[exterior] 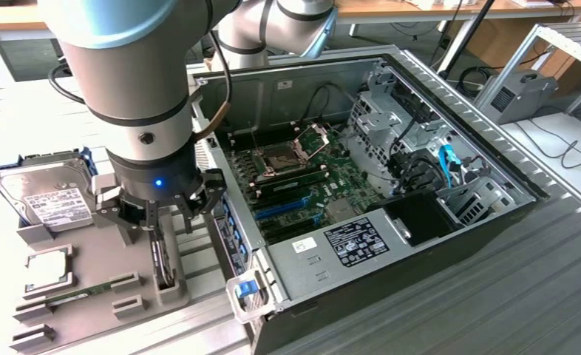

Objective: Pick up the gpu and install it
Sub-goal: 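Pick up the gpu and move the gpu toward the slot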

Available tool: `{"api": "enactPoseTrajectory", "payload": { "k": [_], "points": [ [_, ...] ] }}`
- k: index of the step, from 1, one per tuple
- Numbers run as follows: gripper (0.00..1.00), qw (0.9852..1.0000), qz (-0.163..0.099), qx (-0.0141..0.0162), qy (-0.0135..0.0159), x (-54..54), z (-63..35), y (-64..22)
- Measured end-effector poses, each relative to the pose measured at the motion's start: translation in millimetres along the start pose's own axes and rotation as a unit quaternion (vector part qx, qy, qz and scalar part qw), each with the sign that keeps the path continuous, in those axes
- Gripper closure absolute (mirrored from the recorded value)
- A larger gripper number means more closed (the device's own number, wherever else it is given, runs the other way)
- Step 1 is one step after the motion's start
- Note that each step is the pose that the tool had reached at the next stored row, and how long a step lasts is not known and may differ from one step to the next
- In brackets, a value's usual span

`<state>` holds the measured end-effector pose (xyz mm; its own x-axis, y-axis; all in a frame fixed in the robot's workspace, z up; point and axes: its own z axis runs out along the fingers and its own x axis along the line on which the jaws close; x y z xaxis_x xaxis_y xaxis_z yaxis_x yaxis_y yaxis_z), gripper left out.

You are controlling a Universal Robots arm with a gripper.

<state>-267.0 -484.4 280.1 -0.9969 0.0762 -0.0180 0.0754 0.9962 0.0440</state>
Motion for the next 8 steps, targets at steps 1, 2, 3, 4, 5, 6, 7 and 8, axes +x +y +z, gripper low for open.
{"api": "enactPoseTrajectory", "payload": {
  "k": [1, 2, 3, 4, 5, 6, 7, 8],
  "points": [
    [0.58, 1.0, 0.0, 0.0001, 0.0001, 0.0, -0.2, 0.0],
    [0.58, 1.0, 0.0, 0.0001, 0.0001, 0.0, -0.2, 0.0],
    [0.58, 1.0, 0.0, 0.0002, 0.0001, 0.0, -0.2, 0.0],
    [0.58, 1.0, 0.0, 0.0002, 0.0001, 0.0, -0.2, 0.0],
    [0.58, 1.0, 0.0, 0.0001, 0.0001, 0.0, -0.2, 0.0],
    [0.58, 1.0, 0.0, 0.0002, 0.0001, 0.1, -0.2, 0.0],
    [0.58, 1.0, 0.0, 0.0002, 0.0002, 0.4, -0.2, 0.0],
    [0.58, 1.0, 0.0, 0.0002, 0.0001, 1.2, 0.1, -0.1]
  ]
}}
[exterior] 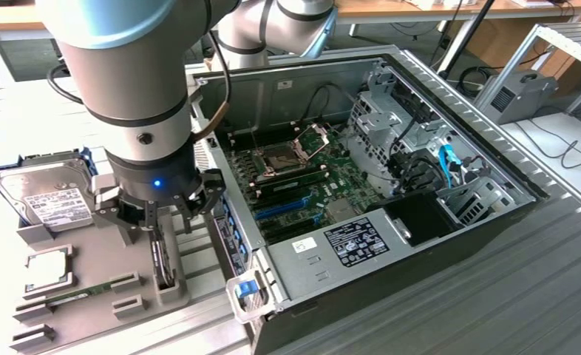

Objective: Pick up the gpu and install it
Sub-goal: 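Pick up the gpu and move the gpu toward the slot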

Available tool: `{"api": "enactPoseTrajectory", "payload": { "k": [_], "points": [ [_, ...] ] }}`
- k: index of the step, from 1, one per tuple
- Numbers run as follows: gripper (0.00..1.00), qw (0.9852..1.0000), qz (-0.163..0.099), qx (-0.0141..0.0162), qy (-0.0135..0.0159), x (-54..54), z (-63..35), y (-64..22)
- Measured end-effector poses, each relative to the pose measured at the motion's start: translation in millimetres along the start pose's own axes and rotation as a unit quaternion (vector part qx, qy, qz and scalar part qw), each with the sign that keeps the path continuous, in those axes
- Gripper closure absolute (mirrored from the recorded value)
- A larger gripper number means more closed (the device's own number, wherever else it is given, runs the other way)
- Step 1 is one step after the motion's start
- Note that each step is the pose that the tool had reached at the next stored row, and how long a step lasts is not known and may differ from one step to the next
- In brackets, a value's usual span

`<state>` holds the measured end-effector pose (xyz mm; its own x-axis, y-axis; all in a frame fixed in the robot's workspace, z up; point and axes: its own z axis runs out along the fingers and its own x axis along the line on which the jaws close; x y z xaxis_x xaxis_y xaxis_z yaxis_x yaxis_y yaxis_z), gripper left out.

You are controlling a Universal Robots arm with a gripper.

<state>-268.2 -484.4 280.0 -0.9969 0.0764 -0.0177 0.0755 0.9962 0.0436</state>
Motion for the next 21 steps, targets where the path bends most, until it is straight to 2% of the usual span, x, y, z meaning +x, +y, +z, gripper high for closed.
{"api": "enactPoseTrajectory", "payload": {
  "k": [15, 21],
  "points": [
    [0.58, 1.0, 0.0, 0.0, 0.0, 13.0, 5.1, 2.5],
    [0.58, 1.0, 0.0, 0.0, 0.0, 18.0, 8.0, 9.6]
  ]
}}
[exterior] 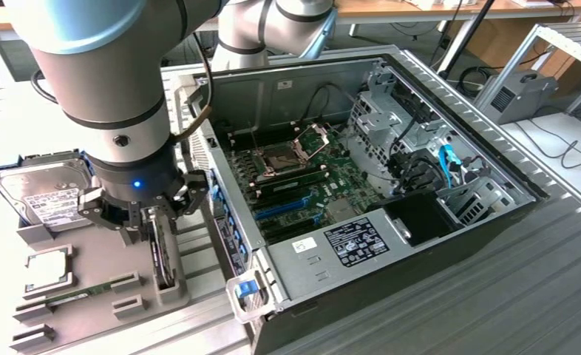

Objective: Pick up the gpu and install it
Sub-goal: 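Pick up the gpu and move the gpu toward the slot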

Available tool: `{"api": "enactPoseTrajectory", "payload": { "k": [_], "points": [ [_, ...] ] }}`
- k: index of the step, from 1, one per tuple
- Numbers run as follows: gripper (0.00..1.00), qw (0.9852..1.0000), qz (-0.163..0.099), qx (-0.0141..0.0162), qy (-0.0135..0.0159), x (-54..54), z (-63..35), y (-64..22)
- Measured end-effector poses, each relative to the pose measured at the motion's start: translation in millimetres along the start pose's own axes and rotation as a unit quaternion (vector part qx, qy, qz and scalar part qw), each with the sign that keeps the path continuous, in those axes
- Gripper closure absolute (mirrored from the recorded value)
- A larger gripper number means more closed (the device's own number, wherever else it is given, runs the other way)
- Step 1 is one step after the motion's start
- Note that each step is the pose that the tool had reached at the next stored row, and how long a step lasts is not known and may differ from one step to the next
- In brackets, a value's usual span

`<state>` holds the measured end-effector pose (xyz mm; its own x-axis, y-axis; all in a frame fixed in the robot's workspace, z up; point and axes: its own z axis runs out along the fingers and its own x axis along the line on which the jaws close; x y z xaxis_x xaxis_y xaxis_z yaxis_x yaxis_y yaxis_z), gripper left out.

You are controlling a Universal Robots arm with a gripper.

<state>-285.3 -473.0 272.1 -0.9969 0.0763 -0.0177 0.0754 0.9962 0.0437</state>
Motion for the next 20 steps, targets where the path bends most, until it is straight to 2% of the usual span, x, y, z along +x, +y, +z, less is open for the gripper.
{"api": "enactPoseTrajectory", "payload": {
  "k": [6, 20],
  "points": [
    [0.58, 1.0, 0.0, 0.0, 0.0, 5.4, 3.9, 6.4],
    [0.58, 1.0, 0.0, 0.0, 0.0, 6.9, 12.4, 17.0]
  ]
}}
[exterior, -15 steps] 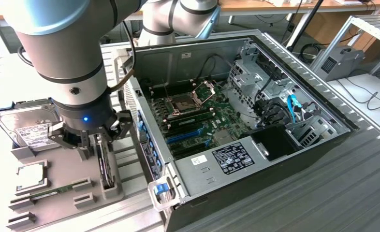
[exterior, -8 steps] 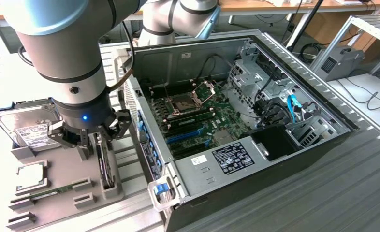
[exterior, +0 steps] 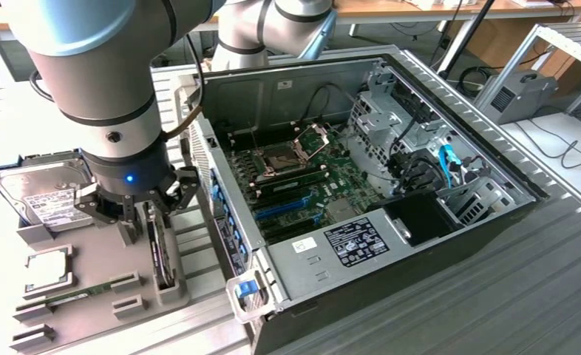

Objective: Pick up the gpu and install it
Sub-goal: 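Pick up the gpu and move the gpu toward the slot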

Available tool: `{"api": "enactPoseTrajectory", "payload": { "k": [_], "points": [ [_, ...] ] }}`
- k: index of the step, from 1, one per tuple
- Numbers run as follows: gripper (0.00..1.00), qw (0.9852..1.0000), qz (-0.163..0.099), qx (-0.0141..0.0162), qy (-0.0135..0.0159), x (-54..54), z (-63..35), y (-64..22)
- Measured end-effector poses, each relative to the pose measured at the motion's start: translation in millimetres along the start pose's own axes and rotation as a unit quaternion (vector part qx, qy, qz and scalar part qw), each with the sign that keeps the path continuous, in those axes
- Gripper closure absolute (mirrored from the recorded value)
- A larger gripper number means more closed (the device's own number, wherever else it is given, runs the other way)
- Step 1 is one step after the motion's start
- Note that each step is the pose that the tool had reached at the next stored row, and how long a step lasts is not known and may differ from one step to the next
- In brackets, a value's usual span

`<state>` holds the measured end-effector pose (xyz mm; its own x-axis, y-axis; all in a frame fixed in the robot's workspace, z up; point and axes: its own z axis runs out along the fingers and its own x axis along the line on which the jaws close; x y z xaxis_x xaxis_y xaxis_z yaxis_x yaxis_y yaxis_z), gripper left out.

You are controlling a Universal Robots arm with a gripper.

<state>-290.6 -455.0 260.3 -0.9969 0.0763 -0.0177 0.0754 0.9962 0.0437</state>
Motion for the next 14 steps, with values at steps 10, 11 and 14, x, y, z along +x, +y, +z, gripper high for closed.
{"api": "enactPoseTrajectory", "payload": {
  "k": [10, 11, 14],
  "points": [
    [0.58, 1.0, 0.0, 0.0, 0.0, 0.9, 6.6, 7.5],
    [0.58, 1.0, 0.0, -0.0001, -0.0001, 1.7, 7.4, 8.0],
    [0.58, 1.0, 0.0, 0.0, 0.0, 5.1, 10.4, 7.7]
  ]
}}
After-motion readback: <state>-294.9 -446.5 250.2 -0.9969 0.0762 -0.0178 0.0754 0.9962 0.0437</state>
